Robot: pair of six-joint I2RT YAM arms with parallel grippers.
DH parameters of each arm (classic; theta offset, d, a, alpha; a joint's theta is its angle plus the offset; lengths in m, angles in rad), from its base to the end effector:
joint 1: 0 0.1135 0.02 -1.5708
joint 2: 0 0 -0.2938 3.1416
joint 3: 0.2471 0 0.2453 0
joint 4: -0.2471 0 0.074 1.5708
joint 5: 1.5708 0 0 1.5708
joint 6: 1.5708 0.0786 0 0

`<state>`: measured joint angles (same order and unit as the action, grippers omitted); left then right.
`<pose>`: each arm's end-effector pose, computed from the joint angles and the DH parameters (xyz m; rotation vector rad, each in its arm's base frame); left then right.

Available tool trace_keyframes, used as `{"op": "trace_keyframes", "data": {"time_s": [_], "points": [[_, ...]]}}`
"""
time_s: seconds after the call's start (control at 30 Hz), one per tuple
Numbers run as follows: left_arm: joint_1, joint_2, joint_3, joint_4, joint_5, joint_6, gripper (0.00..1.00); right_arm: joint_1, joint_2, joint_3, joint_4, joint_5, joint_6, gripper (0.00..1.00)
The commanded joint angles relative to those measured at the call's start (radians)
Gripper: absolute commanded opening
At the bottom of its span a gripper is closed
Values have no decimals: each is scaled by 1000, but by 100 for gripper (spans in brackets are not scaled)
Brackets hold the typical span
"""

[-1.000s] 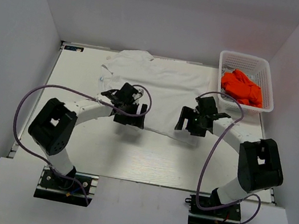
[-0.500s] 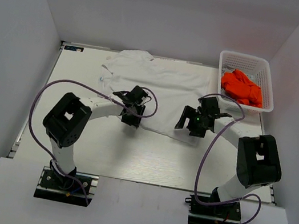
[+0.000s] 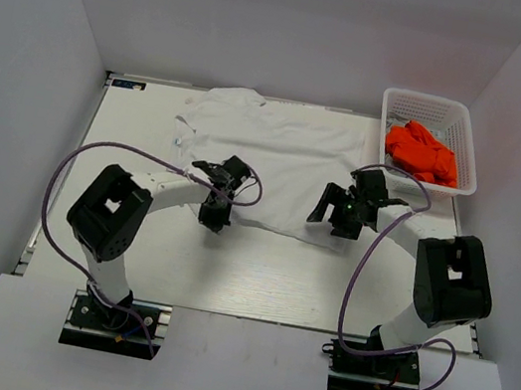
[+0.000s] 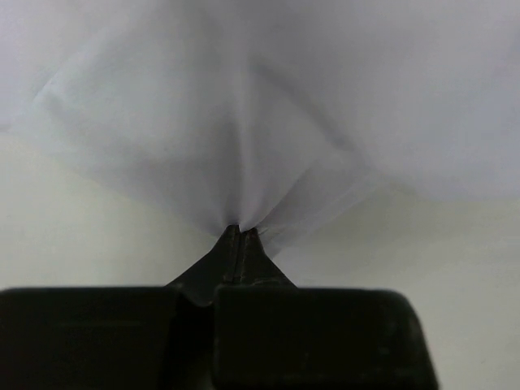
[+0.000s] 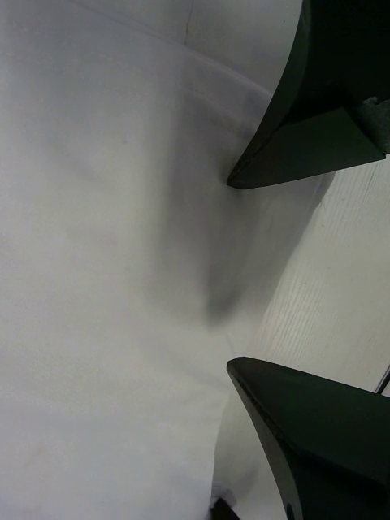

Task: Fold and stack the t-shirts
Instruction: Flatten out the tshirt

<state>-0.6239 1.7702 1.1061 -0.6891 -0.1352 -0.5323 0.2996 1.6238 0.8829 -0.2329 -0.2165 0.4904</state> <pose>0.2783 -0.1873 0.1538 0.1108 2.8839 -0.0086 0.3164 0.1154 0.1659 0.1620 2.6104 0.5717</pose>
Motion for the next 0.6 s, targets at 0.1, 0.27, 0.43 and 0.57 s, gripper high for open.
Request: {"op": "trace_keyframes", "data": {"time_s": [0.1, 0.27, 0.43, 0.57], "points": [[-3, -179, -38, -467, -41, -199, 0, -13, -4, -39, -13, 11, -13, 90], [-3, -203, -51, -644, -4, -265, 5, -14, -15, -58, 3, 8, -15, 90], [-3, -268, -129, -714, 28, -276, 39, -13, -31, -41, -19, 11, -59, 90], [-3, -304, -85, -623, 85, -247, 100, -5, -83, 7, -91, 25, -119, 90]]}}
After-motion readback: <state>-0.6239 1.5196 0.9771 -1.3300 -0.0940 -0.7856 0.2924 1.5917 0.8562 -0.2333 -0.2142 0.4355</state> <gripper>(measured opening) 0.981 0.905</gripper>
